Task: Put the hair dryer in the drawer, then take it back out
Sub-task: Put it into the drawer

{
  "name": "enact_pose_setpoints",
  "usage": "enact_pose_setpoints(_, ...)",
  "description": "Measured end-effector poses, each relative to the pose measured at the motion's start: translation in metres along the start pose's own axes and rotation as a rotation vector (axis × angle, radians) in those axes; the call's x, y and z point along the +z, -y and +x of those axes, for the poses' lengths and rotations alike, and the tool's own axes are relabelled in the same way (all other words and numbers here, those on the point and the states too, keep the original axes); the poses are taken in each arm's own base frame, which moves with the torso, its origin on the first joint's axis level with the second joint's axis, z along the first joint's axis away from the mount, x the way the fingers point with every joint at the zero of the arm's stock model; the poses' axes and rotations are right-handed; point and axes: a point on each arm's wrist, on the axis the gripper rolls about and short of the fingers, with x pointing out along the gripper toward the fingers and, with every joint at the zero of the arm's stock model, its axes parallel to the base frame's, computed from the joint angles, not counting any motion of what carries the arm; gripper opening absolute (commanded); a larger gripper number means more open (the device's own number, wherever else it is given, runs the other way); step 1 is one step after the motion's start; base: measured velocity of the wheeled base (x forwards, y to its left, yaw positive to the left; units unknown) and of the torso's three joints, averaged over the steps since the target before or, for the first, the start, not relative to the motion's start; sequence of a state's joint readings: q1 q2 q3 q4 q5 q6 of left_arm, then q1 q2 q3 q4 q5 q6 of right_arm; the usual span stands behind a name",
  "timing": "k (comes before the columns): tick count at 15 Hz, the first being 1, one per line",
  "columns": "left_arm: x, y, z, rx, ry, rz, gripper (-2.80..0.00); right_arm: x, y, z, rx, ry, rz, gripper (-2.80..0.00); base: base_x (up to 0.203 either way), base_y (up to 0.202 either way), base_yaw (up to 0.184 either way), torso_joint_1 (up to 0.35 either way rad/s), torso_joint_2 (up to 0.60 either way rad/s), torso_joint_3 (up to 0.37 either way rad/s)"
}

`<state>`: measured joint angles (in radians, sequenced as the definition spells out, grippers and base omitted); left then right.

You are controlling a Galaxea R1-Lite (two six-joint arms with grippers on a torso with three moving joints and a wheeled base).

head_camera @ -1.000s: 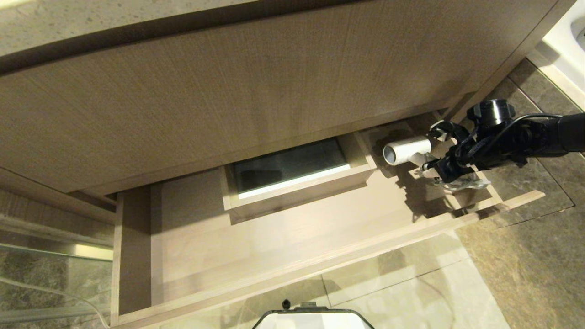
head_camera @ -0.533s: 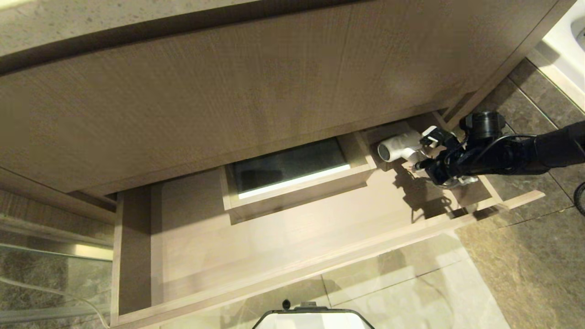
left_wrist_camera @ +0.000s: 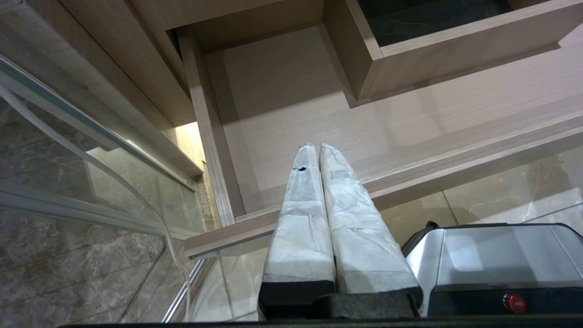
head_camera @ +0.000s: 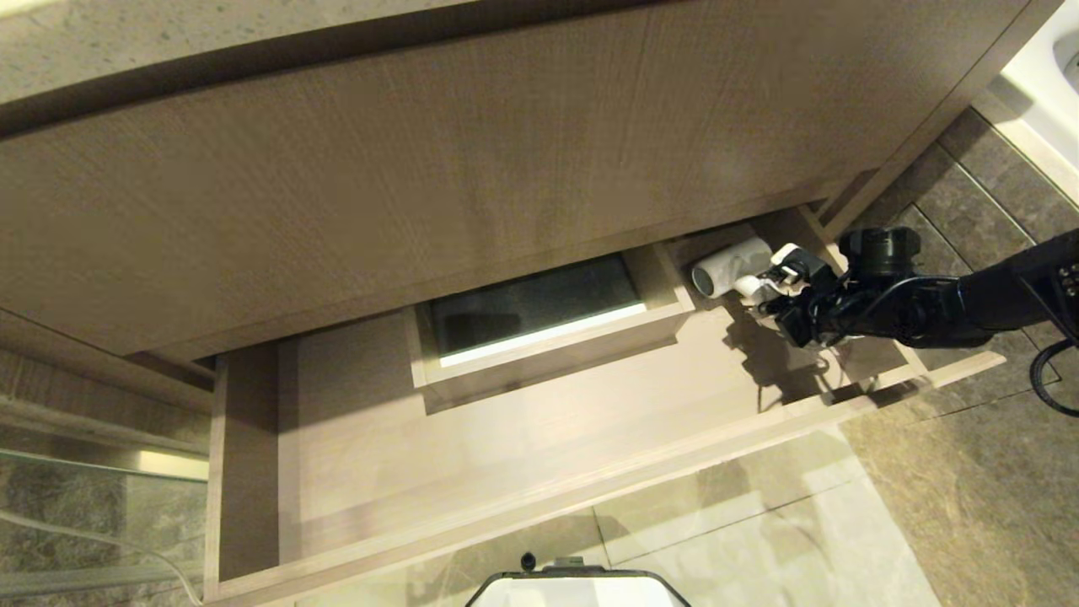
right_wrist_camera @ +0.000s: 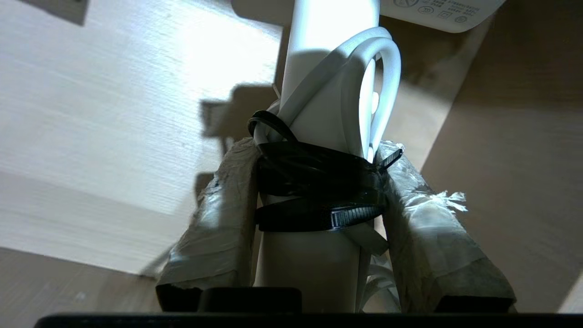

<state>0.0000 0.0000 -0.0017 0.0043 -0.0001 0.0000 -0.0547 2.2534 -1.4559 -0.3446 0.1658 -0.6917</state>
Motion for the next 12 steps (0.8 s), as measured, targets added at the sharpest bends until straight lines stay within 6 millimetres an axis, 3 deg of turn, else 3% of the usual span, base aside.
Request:
enact_pose_setpoints(1,0.0,0.0,0.0,0.0,-0.001,0.0,-2.8,-0.002,-0.001,0.0,0.001,-0.002,0.001,-2.8,0.0,0.0,0.0,0.0,0.0,0.0)
enact_pose_setpoints(2,0.0,0.0,0.0,0.0,0.0,0.0,-2.8,-0.005,-0.003,0.0,0.005,-0.016,0.005,0.0,0.0,0.0,0.0,0.0,0.0,0.0)
enact_pose_setpoints(8,0.0,0.0,0.0,0.0,0.0,0.0,-2.8,-0.006,-0.005,-0.016,0.005,-0.03,0.014,0.0,0.0,0.0,0.0,0.0,0.0,0.0)
enact_pose_setpoints(12,0.0,0.0,0.0,0.0,0.0,0.0,-2.8,0.012,0.008,-0.059,-0.035,-0.007,0.083,0.0,0.0,0.0,0.0,0.0,0.0,0.0)
